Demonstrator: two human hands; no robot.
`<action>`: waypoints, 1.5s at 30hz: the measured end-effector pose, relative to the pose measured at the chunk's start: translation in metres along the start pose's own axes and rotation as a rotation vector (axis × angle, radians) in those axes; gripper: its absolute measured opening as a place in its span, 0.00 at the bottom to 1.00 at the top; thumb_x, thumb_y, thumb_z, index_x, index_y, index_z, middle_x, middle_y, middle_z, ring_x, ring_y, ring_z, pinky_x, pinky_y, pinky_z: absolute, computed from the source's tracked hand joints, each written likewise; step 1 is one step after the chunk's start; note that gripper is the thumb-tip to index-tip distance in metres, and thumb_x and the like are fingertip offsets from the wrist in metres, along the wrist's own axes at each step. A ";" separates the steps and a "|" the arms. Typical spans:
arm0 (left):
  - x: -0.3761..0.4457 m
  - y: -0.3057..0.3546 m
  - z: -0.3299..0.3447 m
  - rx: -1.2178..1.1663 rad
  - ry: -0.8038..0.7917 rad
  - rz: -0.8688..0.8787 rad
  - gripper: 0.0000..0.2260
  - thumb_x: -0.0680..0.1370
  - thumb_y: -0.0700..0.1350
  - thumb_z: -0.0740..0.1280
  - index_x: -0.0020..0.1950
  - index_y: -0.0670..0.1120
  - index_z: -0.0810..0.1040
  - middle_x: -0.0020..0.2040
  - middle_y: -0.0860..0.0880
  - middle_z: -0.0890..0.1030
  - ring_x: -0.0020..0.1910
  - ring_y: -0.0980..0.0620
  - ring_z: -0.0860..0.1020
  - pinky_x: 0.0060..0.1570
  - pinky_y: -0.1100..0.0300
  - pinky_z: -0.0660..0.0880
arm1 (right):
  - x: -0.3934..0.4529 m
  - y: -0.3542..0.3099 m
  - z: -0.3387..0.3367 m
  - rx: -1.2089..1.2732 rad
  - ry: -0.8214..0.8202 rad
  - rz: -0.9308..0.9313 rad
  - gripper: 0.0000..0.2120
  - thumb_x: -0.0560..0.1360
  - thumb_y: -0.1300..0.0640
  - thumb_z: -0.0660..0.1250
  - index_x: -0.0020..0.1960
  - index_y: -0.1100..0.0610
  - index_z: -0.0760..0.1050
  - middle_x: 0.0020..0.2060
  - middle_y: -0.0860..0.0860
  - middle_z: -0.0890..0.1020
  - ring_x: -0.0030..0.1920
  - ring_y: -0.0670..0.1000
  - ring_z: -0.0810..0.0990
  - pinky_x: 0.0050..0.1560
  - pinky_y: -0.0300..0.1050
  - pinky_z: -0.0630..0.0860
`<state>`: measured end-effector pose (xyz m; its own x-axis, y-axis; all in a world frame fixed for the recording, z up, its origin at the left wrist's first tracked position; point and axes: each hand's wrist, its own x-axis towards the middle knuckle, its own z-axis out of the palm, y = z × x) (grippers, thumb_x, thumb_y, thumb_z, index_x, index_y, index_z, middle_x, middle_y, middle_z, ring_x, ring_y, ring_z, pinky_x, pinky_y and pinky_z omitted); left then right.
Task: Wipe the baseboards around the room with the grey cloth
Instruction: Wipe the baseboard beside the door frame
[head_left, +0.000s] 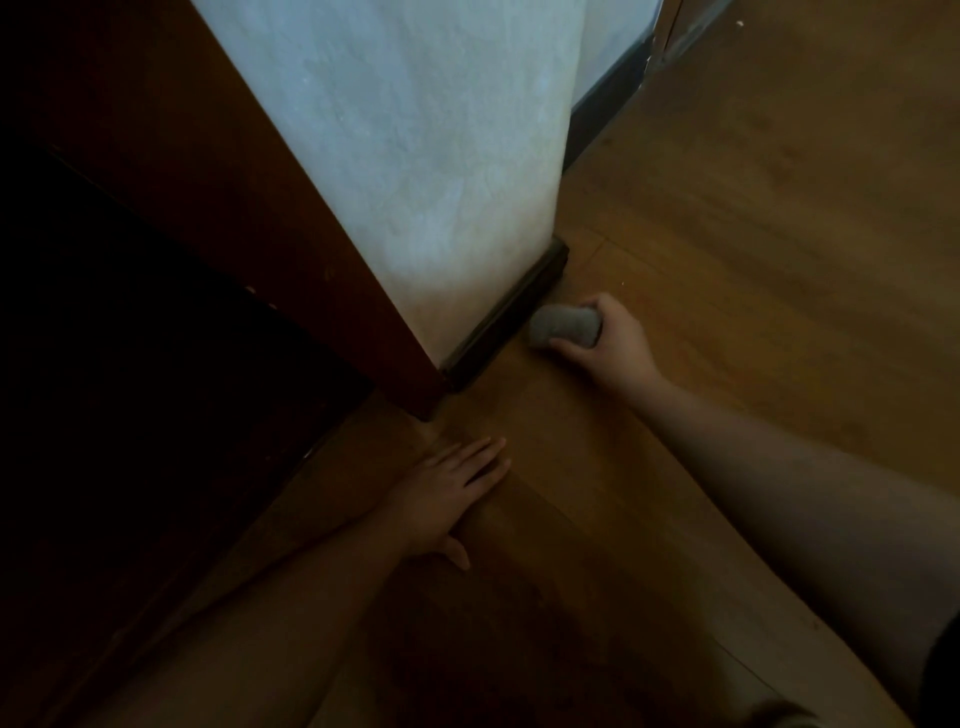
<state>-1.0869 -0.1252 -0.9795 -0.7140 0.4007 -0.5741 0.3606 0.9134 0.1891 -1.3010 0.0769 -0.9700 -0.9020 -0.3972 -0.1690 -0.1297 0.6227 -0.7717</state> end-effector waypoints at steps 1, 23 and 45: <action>0.000 0.000 0.000 -0.001 0.003 0.001 0.59 0.66 0.68 0.73 0.81 0.51 0.37 0.76 0.51 0.28 0.74 0.54 0.30 0.71 0.55 0.32 | -0.004 -0.001 0.008 -0.016 -0.029 -0.042 0.21 0.68 0.49 0.79 0.53 0.49 0.71 0.49 0.46 0.75 0.49 0.46 0.74 0.47 0.39 0.70; -0.001 -0.003 0.002 -0.035 0.023 -0.007 0.48 0.74 0.67 0.66 0.81 0.55 0.38 0.78 0.55 0.30 0.78 0.54 0.35 0.74 0.55 0.37 | 0.035 0.000 -0.048 0.161 0.345 0.219 0.20 0.71 0.49 0.76 0.55 0.49 0.69 0.53 0.47 0.76 0.54 0.48 0.76 0.53 0.43 0.75; 0.159 0.021 -0.073 -0.278 0.147 -0.240 0.59 0.66 0.74 0.68 0.76 0.57 0.27 0.72 0.57 0.20 0.70 0.58 0.22 0.70 0.56 0.30 | 0.025 0.094 -0.071 0.002 0.429 0.137 0.25 0.75 0.49 0.72 0.68 0.55 0.67 0.61 0.51 0.72 0.57 0.45 0.72 0.58 0.44 0.73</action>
<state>-1.2364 -0.0367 -1.0085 -0.8439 0.1610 -0.5117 0.0113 0.9590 0.2832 -1.3647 0.1731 -1.0032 -1.0000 0.0047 -0.0003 0.0033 0.6484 -0.7613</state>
